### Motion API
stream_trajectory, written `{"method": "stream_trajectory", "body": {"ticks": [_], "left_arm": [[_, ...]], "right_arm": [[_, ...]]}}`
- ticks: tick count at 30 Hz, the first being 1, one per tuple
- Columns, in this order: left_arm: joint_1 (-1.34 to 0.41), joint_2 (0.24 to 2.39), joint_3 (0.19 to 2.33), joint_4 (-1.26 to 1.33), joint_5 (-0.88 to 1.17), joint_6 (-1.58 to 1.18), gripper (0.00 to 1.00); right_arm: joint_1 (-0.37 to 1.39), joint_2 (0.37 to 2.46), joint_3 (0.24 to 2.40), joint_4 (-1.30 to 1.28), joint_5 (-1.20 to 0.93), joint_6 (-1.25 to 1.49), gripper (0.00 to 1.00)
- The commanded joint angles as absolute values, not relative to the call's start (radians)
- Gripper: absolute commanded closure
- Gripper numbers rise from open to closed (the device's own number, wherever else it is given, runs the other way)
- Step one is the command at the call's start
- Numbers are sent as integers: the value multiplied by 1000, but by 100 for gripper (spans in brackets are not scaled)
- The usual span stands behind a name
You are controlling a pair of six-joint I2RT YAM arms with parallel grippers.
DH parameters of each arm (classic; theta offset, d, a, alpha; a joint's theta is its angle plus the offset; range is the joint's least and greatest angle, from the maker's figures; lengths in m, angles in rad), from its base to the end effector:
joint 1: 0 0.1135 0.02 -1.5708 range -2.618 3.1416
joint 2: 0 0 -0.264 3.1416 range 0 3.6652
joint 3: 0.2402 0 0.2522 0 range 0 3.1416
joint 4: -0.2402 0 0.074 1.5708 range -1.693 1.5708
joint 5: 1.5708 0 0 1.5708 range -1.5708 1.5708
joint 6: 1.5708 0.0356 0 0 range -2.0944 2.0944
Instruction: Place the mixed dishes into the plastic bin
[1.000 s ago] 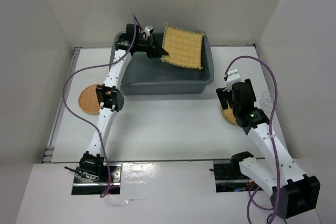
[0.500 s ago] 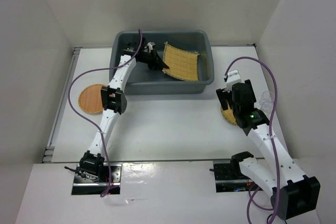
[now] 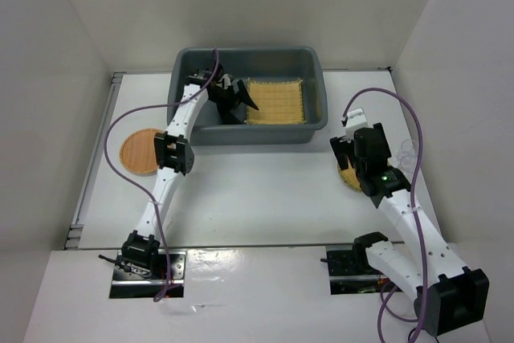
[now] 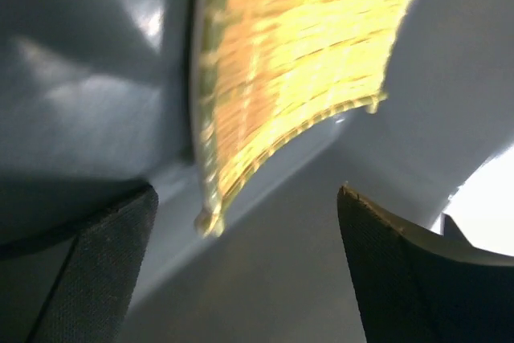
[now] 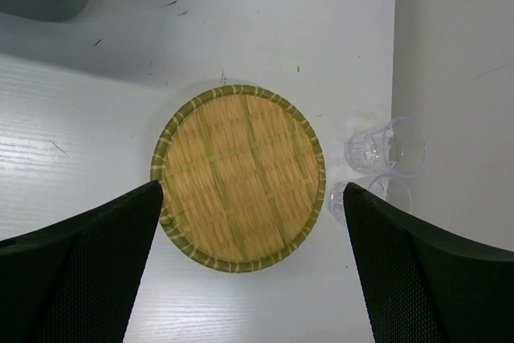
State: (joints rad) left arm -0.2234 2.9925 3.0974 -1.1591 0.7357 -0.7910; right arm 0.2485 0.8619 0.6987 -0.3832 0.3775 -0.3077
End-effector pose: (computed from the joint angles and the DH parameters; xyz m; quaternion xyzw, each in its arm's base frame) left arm 0.5486 -0.1491 0.1507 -0.1644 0.8918 -0.4197 0.0395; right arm 0.1884 0.0343 0.2777 -0.1466 0.8485 -0.1777 0.4763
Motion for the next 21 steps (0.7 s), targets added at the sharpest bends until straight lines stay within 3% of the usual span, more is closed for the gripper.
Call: {"method": "stream_trajectory", "body": {"ticks": [1, 6, 13, 17, 20, 21], "left_arm": [[-224, 2904, 3137, -1301, 599, -684, 0], [-206, 2627, 3137, -1301, 323, -669, 0], [-232, 2269, 2972, -1301, 160, -615, 0], [-303, 2080, 2742, -1301, 85, -589, 0], [-339, 1918, 2492, -1270, 5, -589, 0], [-350, 1814, 2309, -1241, 5, -603, 0]], "right_arm": [[252, 874, 695, -365, 367, -319, 3], [242, 897, 660, -394, 367, -478, 3], [199, 888, 526, -410, 255, -797, 3], [190, 922, 434, -380, 246, -850, 3], [190, 922, 376, -333, 236, -899, 3], [190, 922, 362, -316, 236, -899, 3]]}}
